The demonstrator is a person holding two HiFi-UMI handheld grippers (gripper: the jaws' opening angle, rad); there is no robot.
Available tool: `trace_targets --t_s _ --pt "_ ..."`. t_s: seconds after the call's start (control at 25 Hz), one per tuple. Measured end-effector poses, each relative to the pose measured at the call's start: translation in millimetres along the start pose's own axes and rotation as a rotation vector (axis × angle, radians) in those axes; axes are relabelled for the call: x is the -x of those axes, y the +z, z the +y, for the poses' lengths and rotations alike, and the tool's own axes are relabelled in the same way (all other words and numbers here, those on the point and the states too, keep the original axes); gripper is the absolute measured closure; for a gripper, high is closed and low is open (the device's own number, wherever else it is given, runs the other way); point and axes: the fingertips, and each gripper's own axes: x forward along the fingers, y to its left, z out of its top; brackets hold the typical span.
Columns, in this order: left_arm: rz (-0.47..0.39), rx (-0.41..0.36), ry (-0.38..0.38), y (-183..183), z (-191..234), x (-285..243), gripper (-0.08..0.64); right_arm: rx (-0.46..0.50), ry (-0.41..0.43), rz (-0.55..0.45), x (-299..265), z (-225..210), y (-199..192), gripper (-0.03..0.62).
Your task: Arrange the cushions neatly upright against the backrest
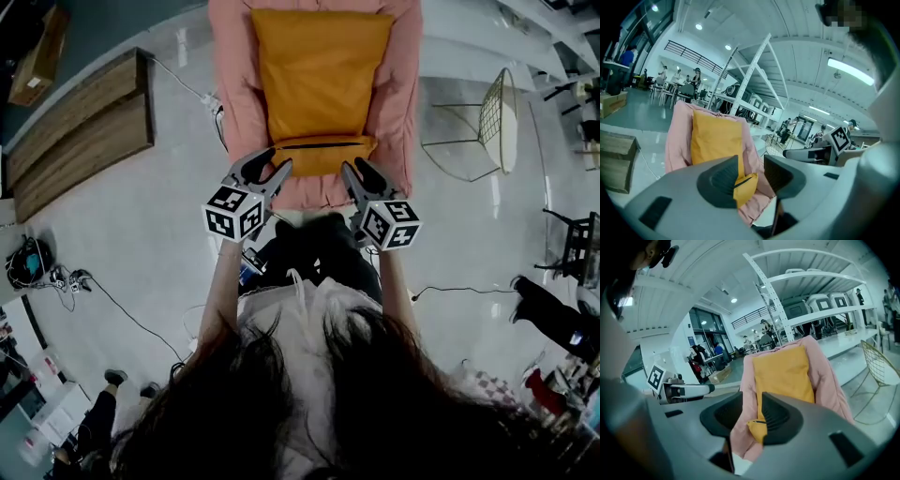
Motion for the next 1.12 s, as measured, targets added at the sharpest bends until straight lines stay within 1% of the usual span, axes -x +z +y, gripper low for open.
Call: trace_targets --t_s 0.12,0.24,0.32,0.4,0.56,0.68,0.88,1.12 --pt "-0.004 -0.007 -0.019 -4 -16 2 0.407 0.017 0.007 0.011 11 6 -5 0.474" --pt "-0.005 0.004 -0.013 -12 -28 6 0.445 0.024 0.014 0.017 23 10 -7 0.486" --pt "0.001 0.009 -0.011 -15 -36 8 0.449 0.024 0.022 0.015 32 12 -7 0.491" --pt "0.006 0.011 -0.026 -18 -46 9 0.449 0.03 0.03 0.015 39 14 -7 0.492" --pt "-0.003 0.027 -0.041 -23 -64 13 0.449 0.044 0.04 0.011 55 20 -12 0.495" --pt "-0.007 0.004 -0.038 -24 -82 17 0.449 0.049 0.047 0.002 75 27 -18 0.497" --pt "-0.015 -0.051 -0.043 -27 -126 28 0.449 0.059 0.061 -0.003 113 35 -31 0.499" --pt "0.001 -0.086 -0.039 -45 -174 41 0.449 0.076 0.093 -0.011 150 47 -44 0.5"
